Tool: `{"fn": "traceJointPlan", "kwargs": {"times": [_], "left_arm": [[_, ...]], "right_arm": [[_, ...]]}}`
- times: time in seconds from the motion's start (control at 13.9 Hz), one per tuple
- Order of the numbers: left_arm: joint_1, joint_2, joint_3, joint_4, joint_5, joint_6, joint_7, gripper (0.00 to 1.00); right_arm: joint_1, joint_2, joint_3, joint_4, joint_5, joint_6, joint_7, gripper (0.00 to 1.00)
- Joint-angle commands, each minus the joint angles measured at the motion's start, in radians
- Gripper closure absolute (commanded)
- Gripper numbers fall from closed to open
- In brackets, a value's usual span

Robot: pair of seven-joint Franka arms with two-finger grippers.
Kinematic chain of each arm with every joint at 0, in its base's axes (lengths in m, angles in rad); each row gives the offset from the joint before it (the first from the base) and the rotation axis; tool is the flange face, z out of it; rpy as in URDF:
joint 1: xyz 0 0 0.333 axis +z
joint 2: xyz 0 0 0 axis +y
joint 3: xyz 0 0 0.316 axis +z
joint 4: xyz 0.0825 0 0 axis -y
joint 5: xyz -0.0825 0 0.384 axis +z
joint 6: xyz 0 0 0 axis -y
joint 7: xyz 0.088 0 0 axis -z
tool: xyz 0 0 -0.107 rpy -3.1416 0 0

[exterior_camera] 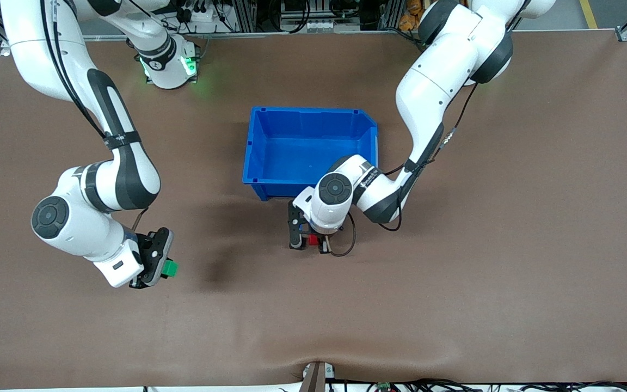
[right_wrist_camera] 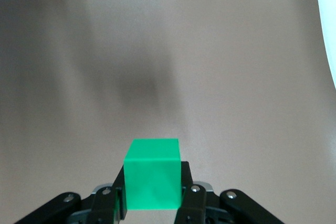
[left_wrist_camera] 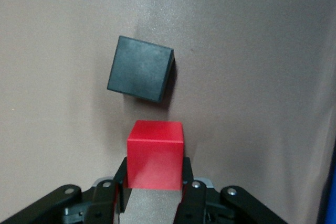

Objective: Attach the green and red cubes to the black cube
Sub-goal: 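Place the red cube against the black cube with the left gripper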

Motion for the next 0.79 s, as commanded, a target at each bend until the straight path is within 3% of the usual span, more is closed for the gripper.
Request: {"fn": "traceJointPlan", "kwargs": {"times": [0.0, 0.29, 0.72], "left_arm": [[-0.029, 0.085, 0.006, 0.101, 0.004, -0.001, -0.027, 1.0], [-0.041, 0.11, 0.023, 0.101, 0.004, 0.075, -0.027, 1.0], [-0.038, 0.114, 0.032, 0.101, 0.004, 0.082, -0.022, 1.0]], "right_arm": [[-0.005, 0.011, 0.003, 0.017, 0.01, 0.0, 0.003, 1.0], [-0.006, 0.011, 0.003, 0.017, 0.009, 0.001, -0.003, 1.0], [-0.003, 0.011, 0.003, 0.017, 0.01, 0.0, -0.003, 1.0]]}}
